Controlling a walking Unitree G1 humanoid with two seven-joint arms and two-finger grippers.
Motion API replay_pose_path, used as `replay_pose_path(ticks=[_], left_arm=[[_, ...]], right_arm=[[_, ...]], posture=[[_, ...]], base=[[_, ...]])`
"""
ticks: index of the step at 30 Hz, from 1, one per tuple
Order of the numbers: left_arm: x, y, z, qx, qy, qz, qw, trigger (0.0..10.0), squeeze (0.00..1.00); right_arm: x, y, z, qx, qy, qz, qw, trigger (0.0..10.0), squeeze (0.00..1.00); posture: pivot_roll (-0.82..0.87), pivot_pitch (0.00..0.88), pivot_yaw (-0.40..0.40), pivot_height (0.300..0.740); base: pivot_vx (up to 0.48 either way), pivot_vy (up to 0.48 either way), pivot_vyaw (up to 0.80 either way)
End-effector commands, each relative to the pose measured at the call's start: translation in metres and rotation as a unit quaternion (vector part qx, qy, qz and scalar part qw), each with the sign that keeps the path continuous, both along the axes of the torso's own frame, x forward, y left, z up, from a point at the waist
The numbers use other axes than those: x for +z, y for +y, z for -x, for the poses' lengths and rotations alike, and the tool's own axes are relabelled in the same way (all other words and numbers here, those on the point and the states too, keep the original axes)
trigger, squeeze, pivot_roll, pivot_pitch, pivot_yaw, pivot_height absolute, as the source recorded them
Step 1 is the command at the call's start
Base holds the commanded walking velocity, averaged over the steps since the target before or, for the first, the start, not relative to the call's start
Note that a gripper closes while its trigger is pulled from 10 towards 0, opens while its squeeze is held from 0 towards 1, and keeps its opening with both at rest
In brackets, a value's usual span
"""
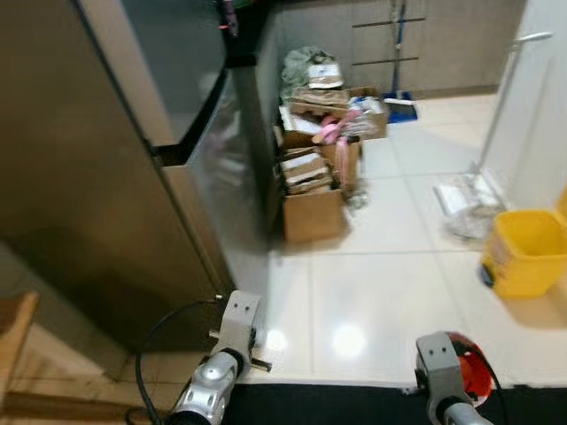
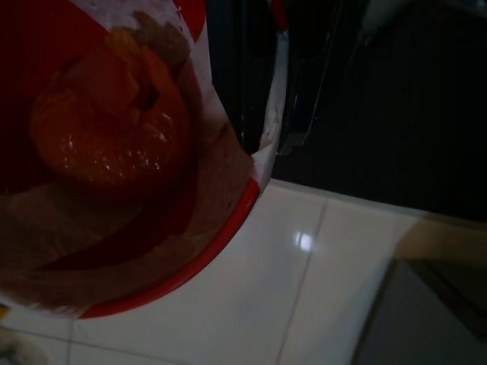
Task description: Restocking fridge
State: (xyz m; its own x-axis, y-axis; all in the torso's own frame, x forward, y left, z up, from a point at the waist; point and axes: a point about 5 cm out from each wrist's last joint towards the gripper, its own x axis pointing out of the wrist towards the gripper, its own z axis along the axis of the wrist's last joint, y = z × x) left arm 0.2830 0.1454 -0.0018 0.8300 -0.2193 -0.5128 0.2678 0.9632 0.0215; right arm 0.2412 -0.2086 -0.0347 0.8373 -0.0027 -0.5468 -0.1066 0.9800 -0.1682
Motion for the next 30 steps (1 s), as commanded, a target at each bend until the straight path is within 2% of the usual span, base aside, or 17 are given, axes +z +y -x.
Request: replay_pose_path(ticks=[1,5,14,17,20,30], left_arm=[[-0.004,0.005,0.004,-0.001,0.005,-0.004,1.0,10.0,0.0],[-0.004,0.0,0.005,-0.043,0.004,-0.033,0.999,10.0,0.0],[-0.004,-0.001,0.006,-0.05,0.002,-0.034,0.998,10.0,0.0],[-0.003,-0.001,0.005,-0.041,0.001,-0.03,0.999,10.0,0.0],[-0.004,0.006,0.003,-0.006,0.0,-0.046,0.999,10.0,0.0],[-0.004,0.012,0.003,0.009,-0.003,-0.039,0.999,10.0,0.0]], right_arm=[[0.002,0.003,-0.002,-0.001,-0.013,-0.005,1.0,10.0,0.0],[0.003,0.003,-0.002,-0.003,-0.014,-0.005,1.0,10.0,0.0],[0.002,0.003,-0.001,-0.005,-0.013,-0.006,1.0,10.0,0.0],[0.002,0.003,-0.001,-0.005,-0.013,-0.006,1.0,10.0,0.0],[0.001,0.002,0.001,-0.008,-0.014,-0.007,1.0,10.0,0.0],[0.003,0.002,-0.001,-0.008,-0.021,-0.008,1.0,10.0,0.0]], posture=[[-0.04,0.072,0.085,0.74],[-0.04,0.072,0.087,0.74],[-0.04,0.071,0.092,0.74],[-0.04,0.072,0.095,0.74],[-0.05,0.075,0.101,0.74],[-0.05,0.08,0.099,0.74]], base=[[0.0,0.0,0.0],[0.0,-0.12,0.0],[0.0,-0.48,0.0],[0.0,-0.16,0.0],[0.0,0.0,0.0],[0.0,0.0,0.0]])
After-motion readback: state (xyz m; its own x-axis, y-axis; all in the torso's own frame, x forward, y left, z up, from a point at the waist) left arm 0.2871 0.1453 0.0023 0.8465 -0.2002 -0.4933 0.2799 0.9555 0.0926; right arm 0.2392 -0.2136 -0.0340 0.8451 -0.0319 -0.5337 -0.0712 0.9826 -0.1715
